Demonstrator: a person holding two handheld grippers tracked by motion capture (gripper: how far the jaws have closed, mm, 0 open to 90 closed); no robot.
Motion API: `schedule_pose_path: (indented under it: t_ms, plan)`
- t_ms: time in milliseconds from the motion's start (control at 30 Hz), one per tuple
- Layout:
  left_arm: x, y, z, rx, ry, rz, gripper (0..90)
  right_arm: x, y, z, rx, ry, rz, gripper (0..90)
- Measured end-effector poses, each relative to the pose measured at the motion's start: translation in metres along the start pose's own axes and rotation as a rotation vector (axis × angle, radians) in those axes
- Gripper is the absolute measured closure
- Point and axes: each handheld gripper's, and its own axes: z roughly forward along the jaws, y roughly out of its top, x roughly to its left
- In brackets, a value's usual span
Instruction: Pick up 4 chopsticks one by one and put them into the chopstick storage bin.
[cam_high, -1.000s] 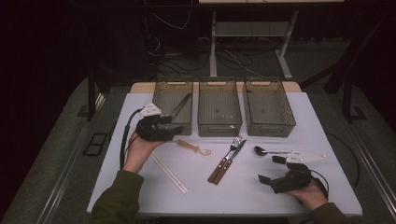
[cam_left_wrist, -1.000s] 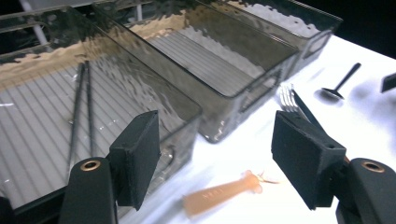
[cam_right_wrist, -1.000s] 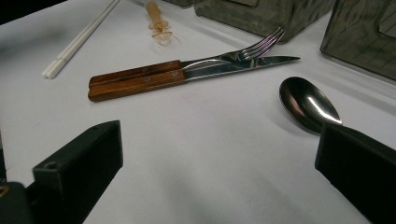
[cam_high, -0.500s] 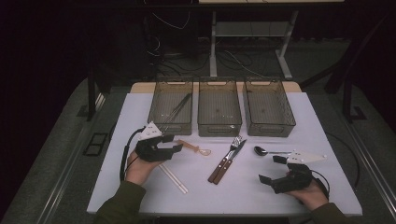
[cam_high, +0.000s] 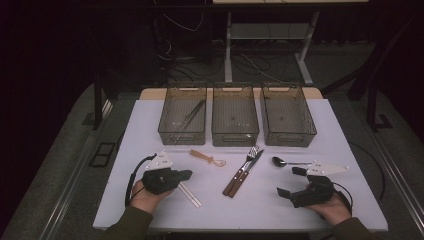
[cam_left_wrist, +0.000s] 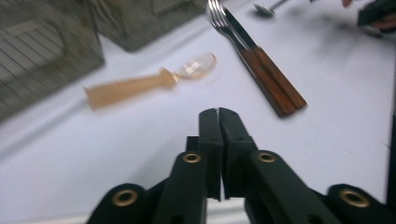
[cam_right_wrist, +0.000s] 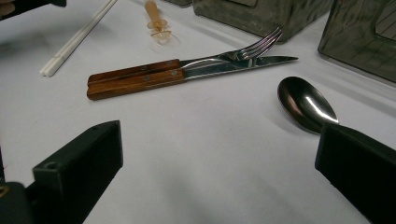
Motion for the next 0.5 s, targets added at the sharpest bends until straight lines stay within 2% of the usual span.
schedule_pose_path:
  t_ms: [100,300,500]
  plan:
    - [-0.006,-0.007,0.002,0.029,-0.026,-0.012,89.3,0.000,0.000,0.000,0.001,0.000,0.002,1.1]
    - [-0.017,-0.017,0.003,0.078,-0.060,0.001,89.3,0.000,0.000,-0.001,0.004,0.000,0.006,1.1]
    - [-0.021,-0.024,0.007,0.158,-0.085,0.030,89.3,0.001,0.000,0.000,0.008,0.000,0.005,1.1]
